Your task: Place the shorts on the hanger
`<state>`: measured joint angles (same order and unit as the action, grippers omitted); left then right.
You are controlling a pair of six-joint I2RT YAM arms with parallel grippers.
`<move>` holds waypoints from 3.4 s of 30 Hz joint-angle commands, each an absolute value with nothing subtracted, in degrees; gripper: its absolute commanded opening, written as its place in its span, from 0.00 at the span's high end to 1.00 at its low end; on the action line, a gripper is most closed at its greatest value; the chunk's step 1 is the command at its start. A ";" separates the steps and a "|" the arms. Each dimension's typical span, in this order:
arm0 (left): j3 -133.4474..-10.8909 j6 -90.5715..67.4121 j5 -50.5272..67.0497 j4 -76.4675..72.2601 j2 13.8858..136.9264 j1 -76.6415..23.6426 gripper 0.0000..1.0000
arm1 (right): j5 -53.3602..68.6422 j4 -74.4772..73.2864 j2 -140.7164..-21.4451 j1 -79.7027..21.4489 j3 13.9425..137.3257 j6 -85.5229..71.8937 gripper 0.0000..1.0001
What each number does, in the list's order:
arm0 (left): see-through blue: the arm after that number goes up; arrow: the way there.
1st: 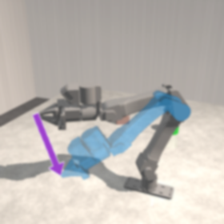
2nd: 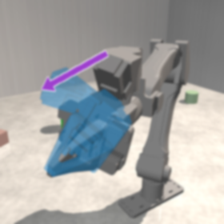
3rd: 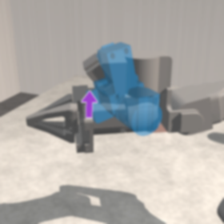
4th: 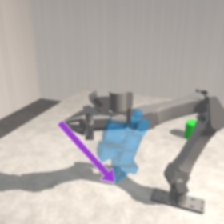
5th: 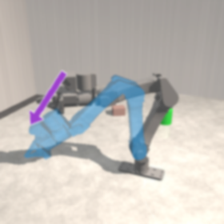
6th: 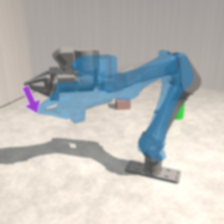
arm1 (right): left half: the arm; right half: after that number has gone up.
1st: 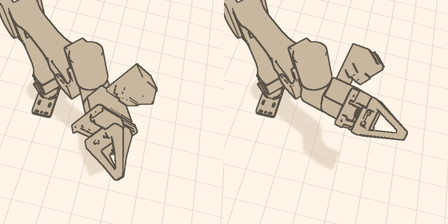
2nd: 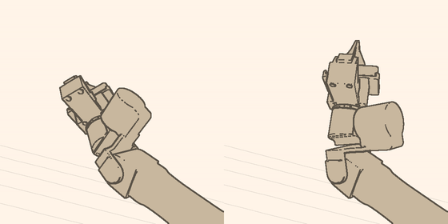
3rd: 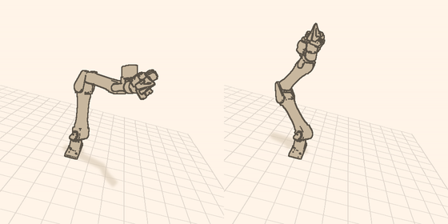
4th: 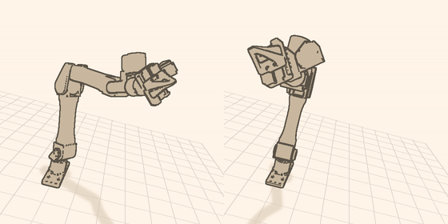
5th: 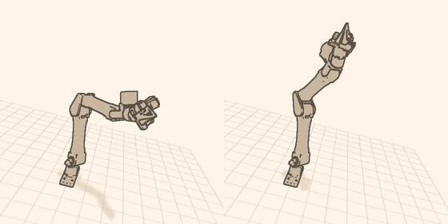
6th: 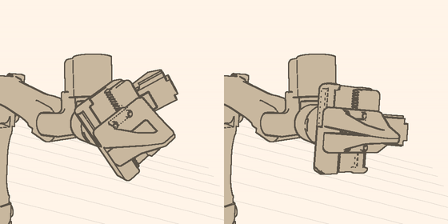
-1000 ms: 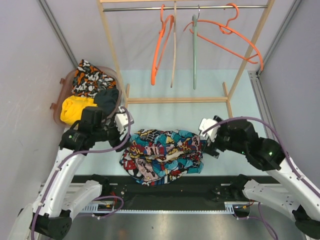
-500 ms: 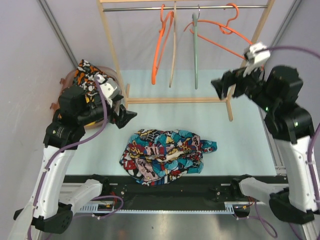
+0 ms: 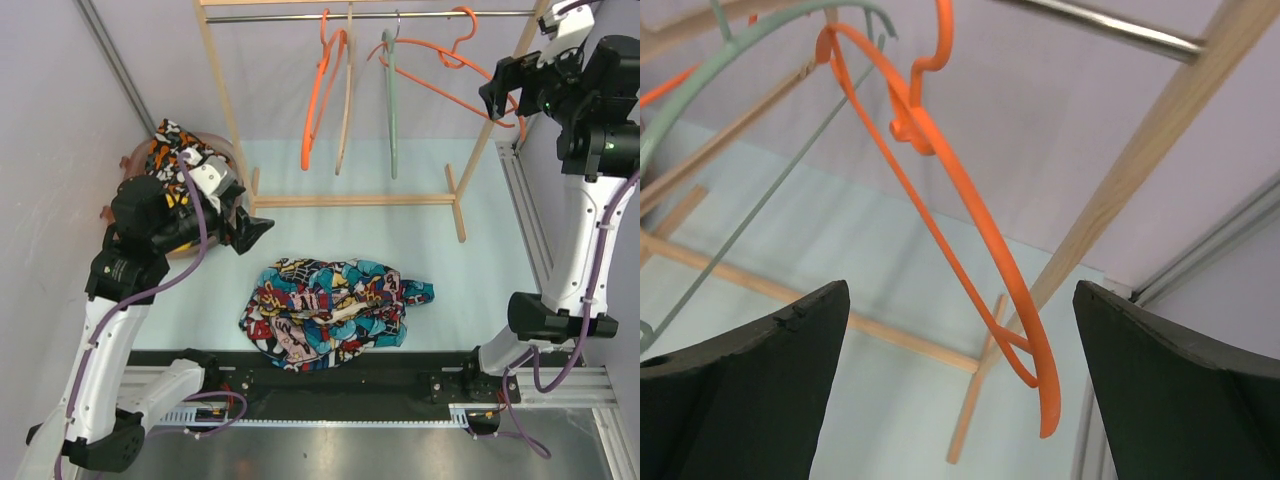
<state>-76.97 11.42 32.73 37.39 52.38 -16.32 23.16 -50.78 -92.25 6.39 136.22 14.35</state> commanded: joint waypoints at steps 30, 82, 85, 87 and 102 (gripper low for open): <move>-71.90 8.88 31.64 33.84 52.12 -15.91 0.05 | 42.79 -49.66 -99.67 9.75 131.31 22.42 0.47; -68.56 5.80 29.36 30.67 55.55 -15.91 0.00 | 36.47 -30.56 -68.03 12.74 94.49 25.74 1.00; -66.46 5.89 28.65 31.46 55.28 -15.91 0.00 | 36.39 -40.76 -63.74 12.83 91.08 32.68 1.00; -64.96 4.93 26.82 31.12 54.85 -15.91 0.00 | 34.90 -47.94 -59.79 13.01 88.52 34.62 1.00; -50.89 15.43 41.82 28.09 52.11 -15.29 0.00 | 47.19 -86.75 -52.82 12.49 76.38 66.88 1.00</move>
<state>-51.35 8.03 35.00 27.46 51.72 -15.59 41.41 -75.02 -52.64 14.15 77.89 58.78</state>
